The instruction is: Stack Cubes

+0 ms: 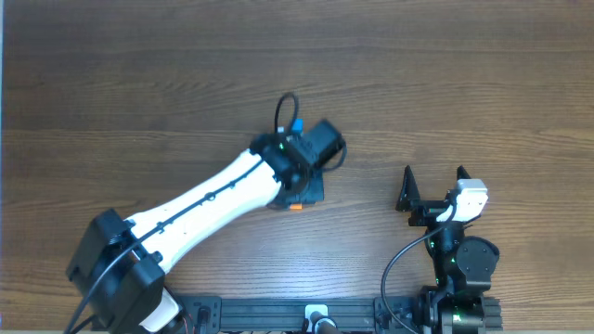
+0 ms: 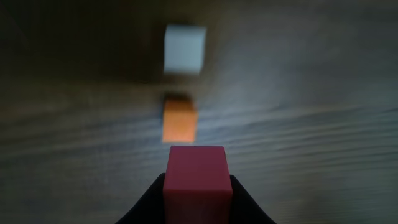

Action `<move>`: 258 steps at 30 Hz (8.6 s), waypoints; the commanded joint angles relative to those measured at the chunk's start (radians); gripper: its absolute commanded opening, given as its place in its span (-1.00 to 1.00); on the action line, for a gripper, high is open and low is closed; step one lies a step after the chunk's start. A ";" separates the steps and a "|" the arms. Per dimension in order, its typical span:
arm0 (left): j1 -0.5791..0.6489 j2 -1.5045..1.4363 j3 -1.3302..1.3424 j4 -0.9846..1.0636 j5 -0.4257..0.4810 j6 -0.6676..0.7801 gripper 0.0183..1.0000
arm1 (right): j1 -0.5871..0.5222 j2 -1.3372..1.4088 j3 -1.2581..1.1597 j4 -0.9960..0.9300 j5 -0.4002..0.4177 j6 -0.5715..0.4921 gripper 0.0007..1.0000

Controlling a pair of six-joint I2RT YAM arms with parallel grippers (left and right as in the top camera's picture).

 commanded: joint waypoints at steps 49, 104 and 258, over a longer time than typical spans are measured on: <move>0.117 0.297 0.157 -0.010 -0.018 0.100 -0.95 | -0.006 -0.007 -0.005 -0.003 -0.008 0.003 0.98; 0.116 0.316 0.157 0.020 0.010 0.152 -0.29 | -0.006 -0.007 -0.005 -0.003 -0.008 0.003 0.99; 0.085 0.075 0.148 -0.045 -0.037 0.066 -0.96 | -0.006 -0.007 -0.005 -0.003 -0.008 0.003 0.98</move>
